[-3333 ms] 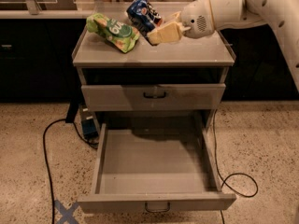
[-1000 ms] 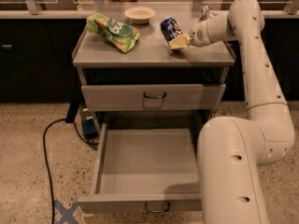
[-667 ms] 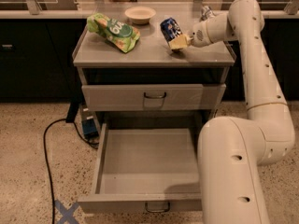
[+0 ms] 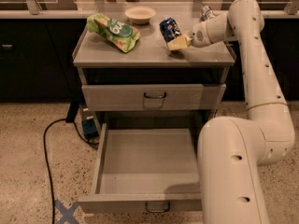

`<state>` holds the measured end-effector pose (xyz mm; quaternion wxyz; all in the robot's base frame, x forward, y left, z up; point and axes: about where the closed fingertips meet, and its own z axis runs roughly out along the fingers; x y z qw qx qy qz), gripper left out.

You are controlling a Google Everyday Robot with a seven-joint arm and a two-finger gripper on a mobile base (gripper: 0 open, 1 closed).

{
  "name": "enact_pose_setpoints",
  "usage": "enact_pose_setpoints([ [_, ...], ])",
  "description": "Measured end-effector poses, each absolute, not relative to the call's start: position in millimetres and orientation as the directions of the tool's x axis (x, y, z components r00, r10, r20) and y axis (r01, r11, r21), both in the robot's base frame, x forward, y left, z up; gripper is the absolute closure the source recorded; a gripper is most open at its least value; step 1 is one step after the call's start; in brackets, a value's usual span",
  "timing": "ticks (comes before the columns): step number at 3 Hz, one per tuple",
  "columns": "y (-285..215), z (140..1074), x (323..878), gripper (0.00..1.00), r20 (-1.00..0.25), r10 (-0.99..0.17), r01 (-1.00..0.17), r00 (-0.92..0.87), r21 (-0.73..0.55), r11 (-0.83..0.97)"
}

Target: Pick pepsi can from middle drawer and place on counter

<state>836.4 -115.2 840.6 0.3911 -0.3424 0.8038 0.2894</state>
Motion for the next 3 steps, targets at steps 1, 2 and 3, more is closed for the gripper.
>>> enact_pose_setpoints([
  [1, -115.2, 840.6, 836.4, 0.21, -0.827, -0.324, -0.777, -0.46, 0.197, 0.598],
  [2, -115.1, 840.5, 836.5, 0.0, -0.827, -0.324, -0.777, -0.46, 0.197, 0.598],
  [3, -115.1, 840.5, 836.5, 0.0, -0.827, -0.324, -0.777, -0.46, 0.197, 0.598],
])
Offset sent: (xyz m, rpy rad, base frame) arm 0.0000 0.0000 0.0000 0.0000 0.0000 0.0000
